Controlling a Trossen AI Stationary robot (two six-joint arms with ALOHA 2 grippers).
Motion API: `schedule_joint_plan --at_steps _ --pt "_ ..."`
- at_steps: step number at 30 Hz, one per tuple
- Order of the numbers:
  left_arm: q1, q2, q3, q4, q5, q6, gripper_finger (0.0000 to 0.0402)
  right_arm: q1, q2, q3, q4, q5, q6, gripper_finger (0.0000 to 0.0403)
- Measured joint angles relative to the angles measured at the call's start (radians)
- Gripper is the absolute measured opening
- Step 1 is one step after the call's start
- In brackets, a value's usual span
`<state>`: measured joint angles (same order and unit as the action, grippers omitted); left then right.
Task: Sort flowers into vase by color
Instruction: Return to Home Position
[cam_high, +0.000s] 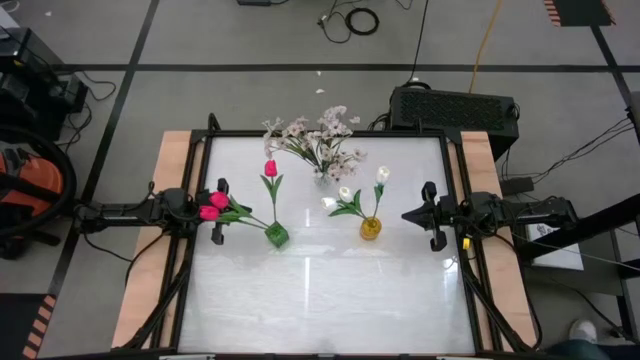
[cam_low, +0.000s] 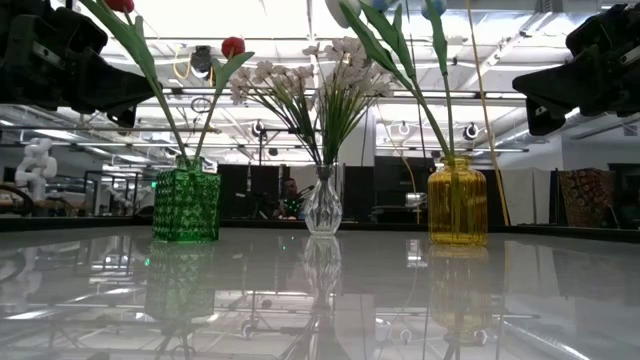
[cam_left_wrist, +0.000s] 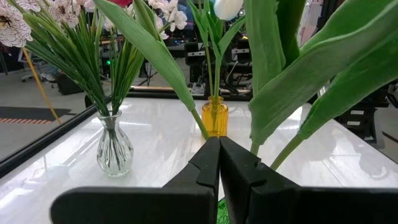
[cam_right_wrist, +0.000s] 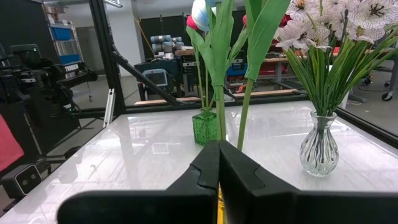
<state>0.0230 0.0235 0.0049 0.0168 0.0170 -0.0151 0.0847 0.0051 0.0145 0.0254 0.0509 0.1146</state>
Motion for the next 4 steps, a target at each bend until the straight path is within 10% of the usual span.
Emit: schedule_joint_plan --at_steps 4 --pt "0.000 0.000 0.000 0.000 0.000 0.000 0.0015 0.000 0.000 0.000 0.000 0.000 0.000 0.0000"
